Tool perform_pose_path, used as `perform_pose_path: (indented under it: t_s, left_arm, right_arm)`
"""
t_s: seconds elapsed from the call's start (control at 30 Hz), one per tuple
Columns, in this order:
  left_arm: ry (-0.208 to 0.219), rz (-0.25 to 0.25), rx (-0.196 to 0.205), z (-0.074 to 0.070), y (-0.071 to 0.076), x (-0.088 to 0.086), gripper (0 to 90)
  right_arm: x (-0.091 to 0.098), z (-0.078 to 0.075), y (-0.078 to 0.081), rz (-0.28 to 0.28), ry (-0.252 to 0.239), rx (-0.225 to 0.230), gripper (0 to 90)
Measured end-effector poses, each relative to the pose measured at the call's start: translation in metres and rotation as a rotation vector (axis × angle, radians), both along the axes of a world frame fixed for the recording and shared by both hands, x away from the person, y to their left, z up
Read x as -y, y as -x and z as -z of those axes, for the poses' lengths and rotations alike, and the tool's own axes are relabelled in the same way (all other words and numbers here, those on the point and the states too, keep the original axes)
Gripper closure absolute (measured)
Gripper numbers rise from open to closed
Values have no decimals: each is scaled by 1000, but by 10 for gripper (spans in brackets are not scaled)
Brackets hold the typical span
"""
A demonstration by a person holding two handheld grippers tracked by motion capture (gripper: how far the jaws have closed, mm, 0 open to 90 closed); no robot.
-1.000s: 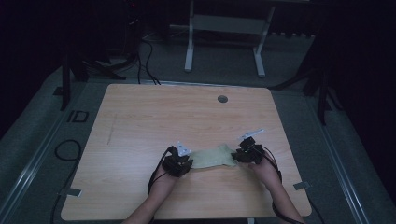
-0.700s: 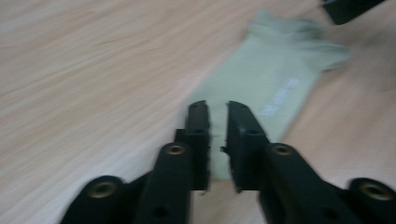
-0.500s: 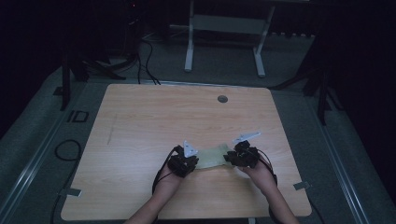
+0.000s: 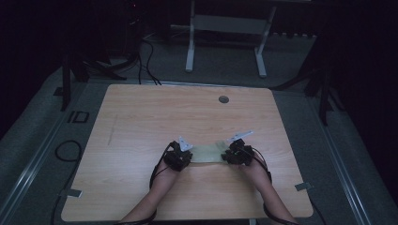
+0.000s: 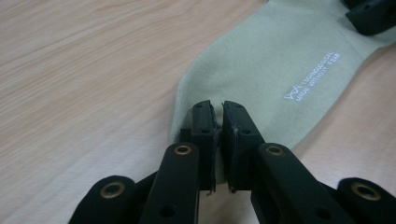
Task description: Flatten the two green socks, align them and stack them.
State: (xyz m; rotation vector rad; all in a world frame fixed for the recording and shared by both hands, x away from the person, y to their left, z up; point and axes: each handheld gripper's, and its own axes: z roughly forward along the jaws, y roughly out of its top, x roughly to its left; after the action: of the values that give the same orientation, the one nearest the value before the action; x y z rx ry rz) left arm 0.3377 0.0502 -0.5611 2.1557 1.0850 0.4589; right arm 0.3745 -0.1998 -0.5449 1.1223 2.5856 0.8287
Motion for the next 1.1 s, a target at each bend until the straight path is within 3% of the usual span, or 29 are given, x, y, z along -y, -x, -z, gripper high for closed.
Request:
perform_pose_path:
  t_s: [0.23, 0.37, 0.43, 0.5, 0.57, 0.67, 0.8, 0.83, 1.1]
  left_arm:
    - [2, -20, 4, 0, -10, -11, 832]
    - [-3, -11, 3, -1, -13, -11, 825]
    - [41, 6, 11, -6, -11, -12, 760]
    - [49, 34, 26, -12, -6, -10, 640]
    - [85, 77, 19, -15, -1, -7, 503]
    - [98, 105, 21, -18, 4, -4, 343]
    - [101, 95, 0, -18, 6, -6, 147]
    - [108, 89, 6, -17, 7, -7, 120]
    - [158, 62, 30, -19, 18, -21, 20]
  right_arm:
    - [-11, 2, -10, 10, -22, 8, 688]
    - [-14, 1, -11, 14, -31, 1, 643]
    - [-14, 0, -11, 11, -44, -7, 606]
    - [-14, -3, -9, 5, -73, -9, 542]
    - [-15, -7, -5, -9, -85, 7, 468]
    - [-17, -13, -1, -19, -109, 21, 361]
    - [-15, -21, 3, -20, -155, 43, 201]
    - [-14, -22, 5, -30, -165, 45, 158]
    - [-3, -25, 10, -15, -191, 93, 134]
